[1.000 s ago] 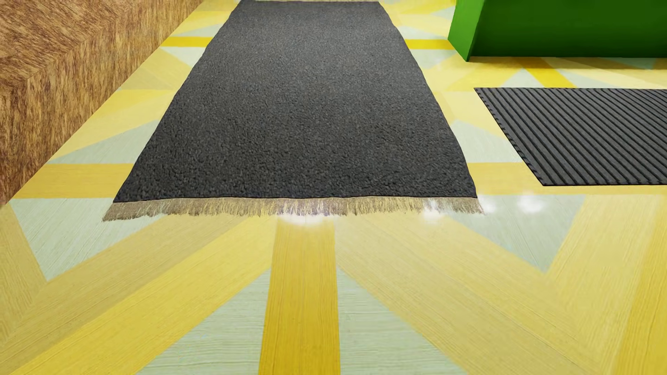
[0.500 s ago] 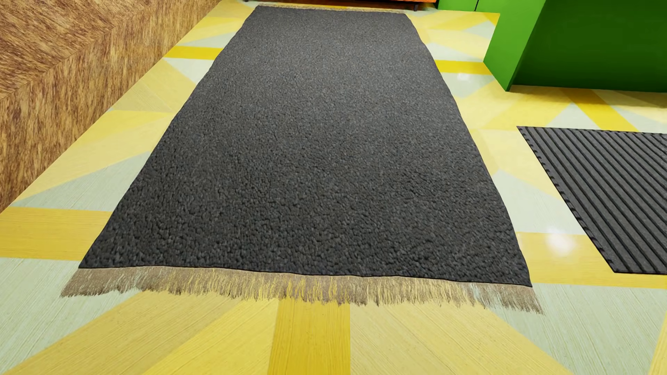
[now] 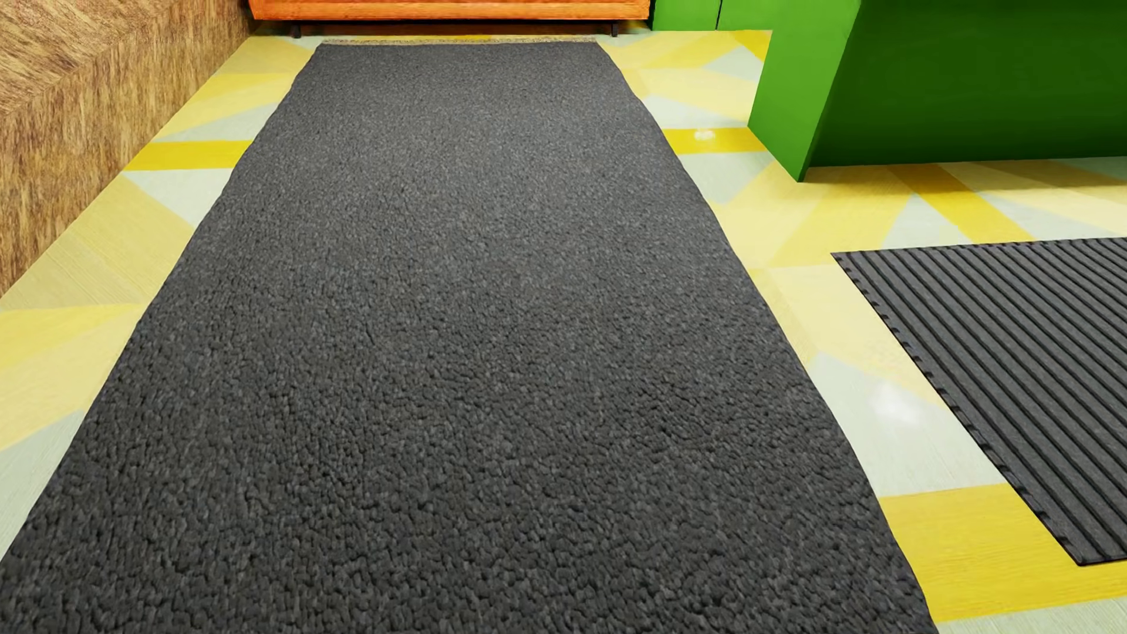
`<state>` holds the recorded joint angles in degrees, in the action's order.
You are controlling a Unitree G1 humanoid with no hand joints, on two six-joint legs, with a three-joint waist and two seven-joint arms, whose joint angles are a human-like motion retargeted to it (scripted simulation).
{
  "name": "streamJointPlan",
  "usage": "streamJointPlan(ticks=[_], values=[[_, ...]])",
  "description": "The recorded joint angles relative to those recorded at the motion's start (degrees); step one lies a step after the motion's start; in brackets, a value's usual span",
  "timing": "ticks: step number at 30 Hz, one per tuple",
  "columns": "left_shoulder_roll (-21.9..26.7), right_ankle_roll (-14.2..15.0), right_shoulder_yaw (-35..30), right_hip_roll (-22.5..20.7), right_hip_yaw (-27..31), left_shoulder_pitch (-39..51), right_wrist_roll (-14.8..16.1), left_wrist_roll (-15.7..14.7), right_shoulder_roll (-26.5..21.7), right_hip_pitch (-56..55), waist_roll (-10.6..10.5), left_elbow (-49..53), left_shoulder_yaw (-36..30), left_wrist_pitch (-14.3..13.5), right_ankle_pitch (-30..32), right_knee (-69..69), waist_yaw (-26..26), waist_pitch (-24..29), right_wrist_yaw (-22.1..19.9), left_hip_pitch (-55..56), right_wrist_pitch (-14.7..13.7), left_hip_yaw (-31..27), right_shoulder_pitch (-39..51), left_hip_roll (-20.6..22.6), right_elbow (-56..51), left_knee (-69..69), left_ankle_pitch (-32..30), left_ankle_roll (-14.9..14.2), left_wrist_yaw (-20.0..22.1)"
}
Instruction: Move forward
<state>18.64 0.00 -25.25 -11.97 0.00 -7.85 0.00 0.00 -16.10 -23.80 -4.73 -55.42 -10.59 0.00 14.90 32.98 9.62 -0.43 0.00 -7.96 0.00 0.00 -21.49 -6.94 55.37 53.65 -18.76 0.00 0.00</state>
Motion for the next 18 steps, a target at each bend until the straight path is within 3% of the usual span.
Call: streamJointPlan(ticks=[1,3,6,8,10,11,12,13,15,16,17,18], values=[[-0.36,0.00,1.26,-1.21,0.00,-0.60,0.00,0.00,-0.23,2.73,0.01,-2.50,-1.20,0.00,-2.50,0.81,-0.52,0.35,0.00,5.89,0.00,0.00,0.08,-0.95,-1.19,9.81,0.61,0.00,0.00],[-0.94,0.00,2.09,-1.77,0.00,-0.95,0.00,0.00,-0.59,11.00,1.19,-7.65,-4.52,0.00,-8.93,0.02,-4.76,1.27,0.00,16.00,0.00,0.00,1.72,-0.98,-1.39,23.66,20.21,0.00,0.00],[-1.90,0.00,3.57,0.65,0.00,-3.82,0.00,0.00,-2.97,24.68,2.82,-7.98,-5.25,0.00,-18.47,-5.36,-13.75,2.42,0.00,27.03,0.00,0.00,6.58,-0.10,-4.27,18.76,25.06,0.00,0.00],[-2.10,0.00,5.60,2.68,0.00,-6.68,0.00,0.00,-4.23,32.07,3.50,-5.61,-5.15,0.00,-24.14,-7.84,-18.29,2.76,0.00,31.07,0.00,0.00,10.44,-0.05,-5.86,1.84,22.28,0.00,0.00],[-2.34,0.00,7.92,3.36,0.00,-8.22,0.00,0.00,-4.95,36.05,3.43,-4.63,-5.50,0.00,-29.00,-8.60,-21.45,1.71,0.00,32.46,0.00,0.00,14.24,0.00,-7.78,-17.84,15.71,0.00,0.00],[-2.48,0.00,8.74,4.24,0.00,-8.92,0.00,0.00,-4.93,37.72,3.59,-6.11,-6.00,0.00,-30.23,-8.47,-22.36,1.07,0.00,31.89,0.00,0.00,15.75,0.39,-8.99,-44.43,-0.76,0.00,0.00],[-2.89,0.00,9.47,5.05,0.00,-9.55,0.00,0.00,-4.87,39.30,3.61,-6.62,-5.24,0.00,-29.51,-8.31,-23.26,1.05,0.00,33.14,0.00,0.00,17.12,0.68,-9.99,-28.85,6.12,0.00,0.00],[-3.03,0.00,10.96,6.25,0.00,-9.94,0.00,0.00,-4.56,40.82,4.03,-7.63,-5.77,0.00,-25.86,-7.49,-23.98,1.32,0.00,35.05,0.00,0.00,17.55,1.52,-11.13,-22.81,15.26,0.00,0.00],[-3.63,0.00,12.16,7.67,0.00,-11.10,0.00,0.00,-2.76,39.19,4.65,-10.32,-7.43,0.00,-9.70,2.74,-25.00,0.25,0.00,35.84,0.00,0.00,15.91,3.27,-10.86,-15.11,12.19,0.00,0.00],[-3.92,0.00,11.82,8.70,0.00,-11.65,0.00,0.00,-2.00,36.09,5.20,-10.80,-6.43,0.00,-0.84,10.54,-23.94,0.15,0.00,33.62,0.00,0.00,14.06,5.69,-10.61,-12.99,15.92,0.00,0.00],[-3.89,0.00,10.87,8.52,0.00,-11.30,0.00,0.00,-1.57,30.11,5.19,-10.25,-6.87,0.00,2.36,21.72,-22.88,0.28,0.00,30.95,0.00,0.00,13.59,7.03,-10.35,-12.70,19.18,0.00,0.00],[-3.68,0.00,8.45,8.29,0.00,-10.45,0.00,0.00,-1.43,24.70,4.99,-9.83,-7.97,0.00,0.68,31.72,-20.95,0.78,0.00,26.90,0.00,0.00,12.96,8.23,-9.11,-13.46,21.19,0.00,0.00]])
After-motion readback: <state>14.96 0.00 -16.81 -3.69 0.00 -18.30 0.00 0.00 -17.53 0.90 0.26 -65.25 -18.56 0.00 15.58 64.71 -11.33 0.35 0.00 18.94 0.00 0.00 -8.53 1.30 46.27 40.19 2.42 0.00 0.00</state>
